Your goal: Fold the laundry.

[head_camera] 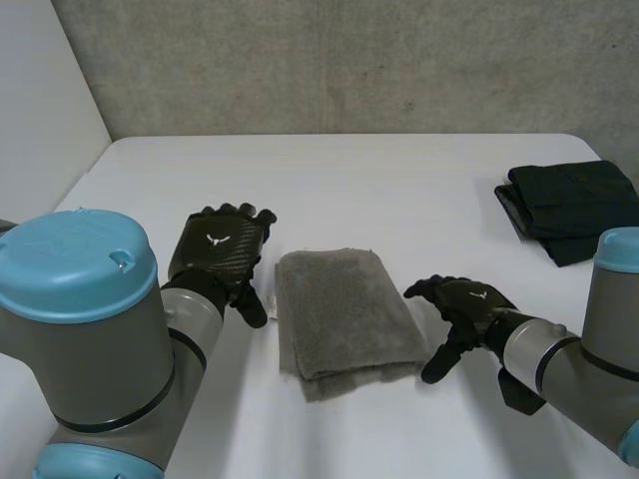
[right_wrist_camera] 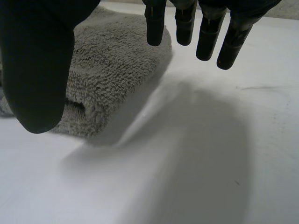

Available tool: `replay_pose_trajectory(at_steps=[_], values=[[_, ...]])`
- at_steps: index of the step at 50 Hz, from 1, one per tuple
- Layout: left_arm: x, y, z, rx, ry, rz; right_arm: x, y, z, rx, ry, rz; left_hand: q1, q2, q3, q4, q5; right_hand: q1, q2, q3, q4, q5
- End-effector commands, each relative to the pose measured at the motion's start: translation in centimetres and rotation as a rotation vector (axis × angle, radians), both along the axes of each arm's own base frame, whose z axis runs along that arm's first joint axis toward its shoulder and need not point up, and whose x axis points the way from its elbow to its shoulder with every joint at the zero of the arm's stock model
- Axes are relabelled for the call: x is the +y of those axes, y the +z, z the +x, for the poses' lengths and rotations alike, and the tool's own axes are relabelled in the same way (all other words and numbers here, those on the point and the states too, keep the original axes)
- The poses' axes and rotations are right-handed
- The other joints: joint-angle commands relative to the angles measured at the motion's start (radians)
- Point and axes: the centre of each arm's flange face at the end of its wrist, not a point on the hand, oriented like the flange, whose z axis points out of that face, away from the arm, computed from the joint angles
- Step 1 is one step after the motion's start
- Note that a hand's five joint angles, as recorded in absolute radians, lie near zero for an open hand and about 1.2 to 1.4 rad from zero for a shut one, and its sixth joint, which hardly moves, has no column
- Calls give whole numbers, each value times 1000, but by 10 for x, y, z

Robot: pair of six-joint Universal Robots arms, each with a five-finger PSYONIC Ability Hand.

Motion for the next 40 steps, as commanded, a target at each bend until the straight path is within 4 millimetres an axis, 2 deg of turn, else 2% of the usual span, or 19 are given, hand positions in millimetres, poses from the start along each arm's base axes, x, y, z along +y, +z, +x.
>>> replay_pose_trajectory(at_steps=[1,15,26,29,37,40], values=[[-1,-1,0,0,2,-1,-4,-7,7,-58,-17,13,1,-12,-18,-11,-28,117,100,103,85,78],[0,-6,1,-5,2,8,-3,-17,25,-60,35,21,1,-12,-18,-11,-28,205,188,191,173,166],[-1,-6,2,-4,7,7,-6,-26,31,-53,42,16,1,-12,-18,-11,-28,342,325,329,310,304],[-2,-6,2,-6,7,9,-5,-28,35,-58,56,4,1,-12,-18,-11,-28,486,469,473,454,448],[-2,-8,3,-9,11,13,-14,-29,40,-58,55,-39,1,-12,-18,-11,-28,1181,1164,1168,1149,1143],[-2,-8,3,-5,11,8,-21,-28,41,-54,47,-54,1,-12,-18,-11,-28,1196,1179,1183,1164,1157]])
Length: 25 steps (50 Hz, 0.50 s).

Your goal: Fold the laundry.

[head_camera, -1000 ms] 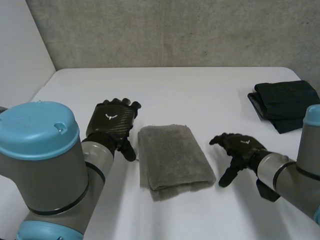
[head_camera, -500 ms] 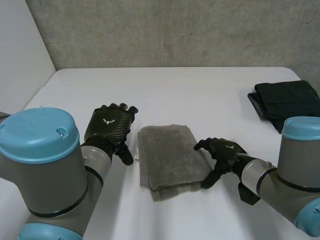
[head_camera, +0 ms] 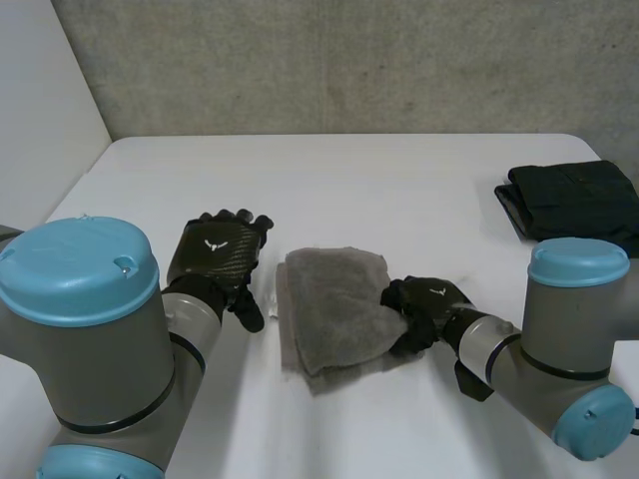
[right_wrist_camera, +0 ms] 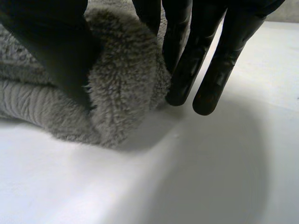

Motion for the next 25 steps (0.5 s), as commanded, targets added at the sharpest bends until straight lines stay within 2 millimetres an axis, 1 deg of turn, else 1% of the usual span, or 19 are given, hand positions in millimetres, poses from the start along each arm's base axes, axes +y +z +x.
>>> replay_pose_trajectory(at_steps=[1,5,9,10,13,14,21,23,25], values=[[-1,-1,0,3,2,-4,-13,1,4,4,-12,-38,1,-12,-18,-11,-28,676,432,367,363,426],[-2,-1,1,4,5,-5,-22,4,8,13,0,-77,1,-12,-18,-11,-28,676,432,367,363,426],[-3,-1,1,4,8,-5,-36,11,14,32,22,-151,1,-12,-18,-11,-28,676,432,367,363,426],[-3,-1,1,4,8,-5,-43,14,16,42,28,-182,1,-12,-18,-11,-28,676,432,367,363,426],[-3,-1,2,3,10,-4,-53,17,20,51,36,-221,1,-12,-18,-11,-28,676,432,367,363,426],[-3,-2,2,2,10,-3,-60,19,23,56,37,-242,1,-12,-18,-11,-28,676,432,367,363,426],[-7,-3,5,0,25,-1,-87,21,30,71,39,-267,1,-12,-18,-11,-28,676,432,367,363,426],[-8,-4,5,-1,27,1,-100,21,31,73,30,-286,1,-12,-18,-11,-28,676,432,367,363,426],[-8,-4,5,0,28,-1,-112,22,27,72,10,-303,1,-12,-18,-11,-28,676,432,367,363,426]])
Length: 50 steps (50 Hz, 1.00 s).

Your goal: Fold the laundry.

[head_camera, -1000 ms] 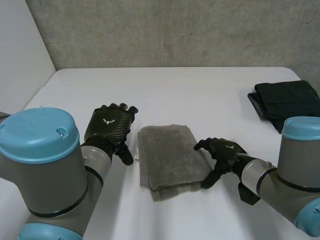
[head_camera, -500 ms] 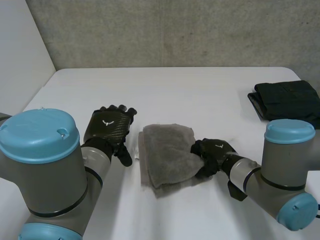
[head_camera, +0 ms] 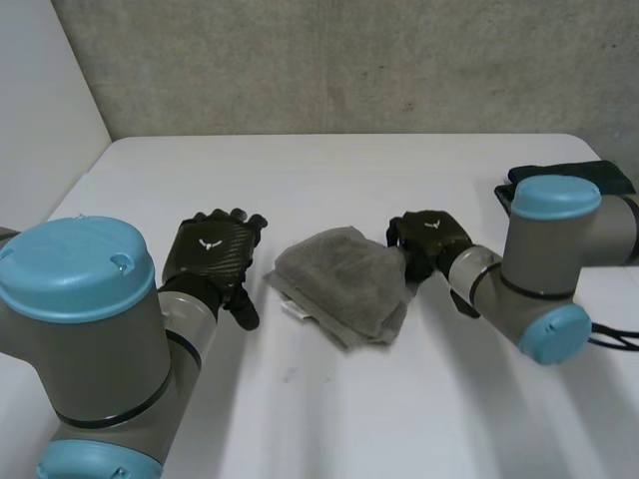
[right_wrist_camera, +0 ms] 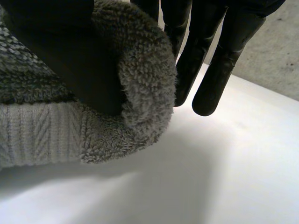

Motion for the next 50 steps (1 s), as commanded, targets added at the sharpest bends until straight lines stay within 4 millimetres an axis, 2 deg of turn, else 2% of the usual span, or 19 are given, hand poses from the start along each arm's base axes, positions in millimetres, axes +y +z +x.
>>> replay_pose_trajectory(at_steps=[1,4,8,11,14,16,20,23,24,26,28,36,39,50], values=[[-3,-1,2,-1,9,2,-48,1,-7,3,-57,-55,1,-12,-18,-11,-28,499,254,223,210,278],[-4,-2,3,-4,14,5,-69,2,-20,10,-115,-79,1,-12,-18,-11,-28,499,254,223,210,278],[-6,-3,4,-5,20,6,-86,0,-32,29,-156,-88,1,-12,-18,-11,-28,499,254,223,210,278],[-7,-2,4,-3,22,4,-88,-3,-37,39,-165,-73,1,-12,-18,-11,-28,499,254,223,210,278],[-7,-3,4,-5,22,6,-81,-9,-40,58,-164,-30,1,-12,-18,-11,-28,499,254,223,210,278],[-7,-3,4,-5,22,6,-68,-15,-43,81,-156,32,1,-12,-18,-11,-28,499,254,223,210,278],[-7,-3,4,-5,23,6,-52,-9,-47,97,-152,66,1,-12,-18,-11,-28,499,254,223,210,278],[-7,-3,4,-5,22,6,-47,-5,-51,106,-159,72,1,-12,-18,-11,-28,499,254,223,210,278],[-7,-3,4,-5,22,6,-46,-3,-57,119,-171,75,1,-12,-18,-11,-28,349,104,73,60,128],[-6,-3,4,-5,20,6,-45,-2,-63,135,-181,71,1,-12,-18,-11,-28,-182,-426,-457,-470,-402],[-6,-3,4,-6,20,8,-42,3,-69,159,-190,56,1,-12,-18,-11,-28,-585,-830,-860,-873,-805],[-5,-3,4,-6,18,8,-42,33,-86,196,-208,-67,1,-12,-18,-11,-28,-672,-917,-947,-960,-892],[-5,-3,4,-5,18,6,-35,39,-84,220,-179,-110,1,-12,-18,-11,-28,-672,-917,-947,-960,-892],[-5,-3,4,-7,18,9,-6,18,-71,321,9,-215,1,-12,-18,-11,-28,-645,-890,-921,-934,-866]])
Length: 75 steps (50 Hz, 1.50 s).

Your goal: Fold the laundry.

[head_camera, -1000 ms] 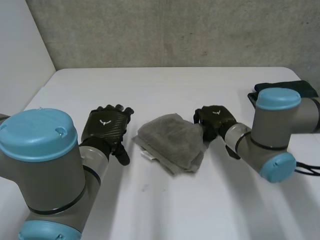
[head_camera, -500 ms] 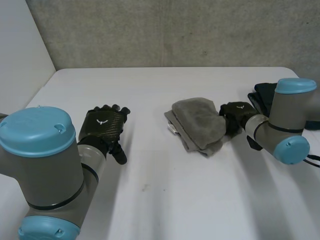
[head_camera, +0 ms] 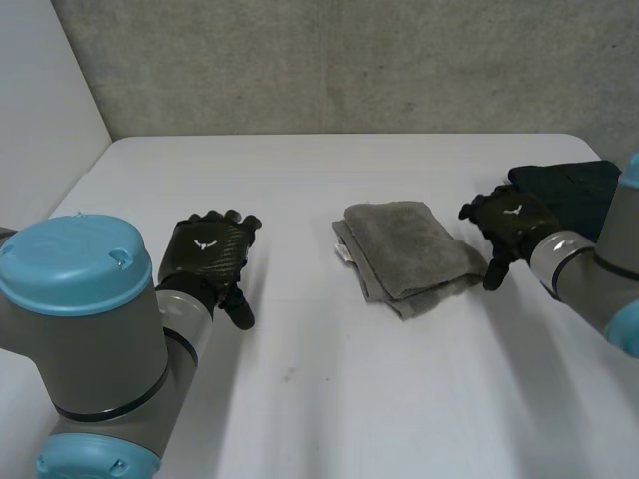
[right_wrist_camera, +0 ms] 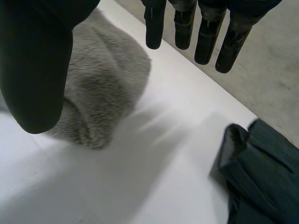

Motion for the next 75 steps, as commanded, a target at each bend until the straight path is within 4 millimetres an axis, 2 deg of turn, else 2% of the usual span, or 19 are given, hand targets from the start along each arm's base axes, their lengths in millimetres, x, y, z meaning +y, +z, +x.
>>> replay_pose_trajectory(at_steps=[1,6,14,22,45,75], values=[[0,0,0,-1,0,1,24,-14,14,89,159,-59,1,-12,-18,-11,-28,21,0,7,-5,1],[0,0,0,-1,0,1,30,-22,20,128,203,-67,-1,-15,-21,-14,-31,48,27,34,21,27],[0,0,0,-1,0,1,22,-30,23,124,209,-116,1,-12,-18,-11,-28,112,91,98,86,92],[0,0,0,-1,0,1,22,-43,29,115,252,-95,1,-12,-18,-11,-28,130,109,116,103,110],[-1,-1,0,-2,2,2,25,-42,37,92,278,-124,1,-12,-18,-11,-28,233,212,219,206,212],[0,-2,1,-4,2,5,15,-57,45,99,292,-149,-1,-15,-21,-14,-31,388,367,374,361,368]])
